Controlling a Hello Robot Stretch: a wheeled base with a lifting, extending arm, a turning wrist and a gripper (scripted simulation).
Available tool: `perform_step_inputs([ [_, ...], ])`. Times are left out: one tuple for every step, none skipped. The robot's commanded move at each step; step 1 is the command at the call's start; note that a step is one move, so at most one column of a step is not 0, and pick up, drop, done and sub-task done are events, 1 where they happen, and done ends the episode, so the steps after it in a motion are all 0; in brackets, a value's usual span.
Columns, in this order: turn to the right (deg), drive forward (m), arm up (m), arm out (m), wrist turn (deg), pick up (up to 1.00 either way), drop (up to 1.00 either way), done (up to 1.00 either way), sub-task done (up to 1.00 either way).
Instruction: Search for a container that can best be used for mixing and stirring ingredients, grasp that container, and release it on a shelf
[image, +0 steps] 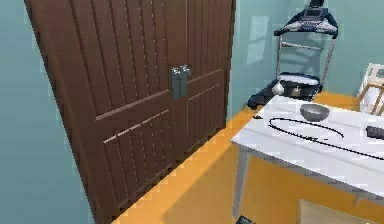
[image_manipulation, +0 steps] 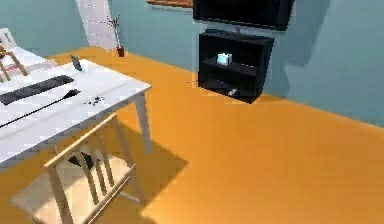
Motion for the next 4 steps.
perform_step_inputs([
  [0.0, 0.80, 0.00, 0.00, 0.0, 0.00, 0.00, 0.00, 0.00],
  [27.0, 0.00, 0.00, 0.00, 0.0, 0.00, 0.00, 0.00, 0.00],
  [0.0, 0.05, 0.00, 0.00, 0.0, 0.00, 0.00, 0.00, 0.00],
  [-45.0, 0.00, 0.00, 0.00, 0.0, 0.00, 0.00, 0.00, 0.00],
])
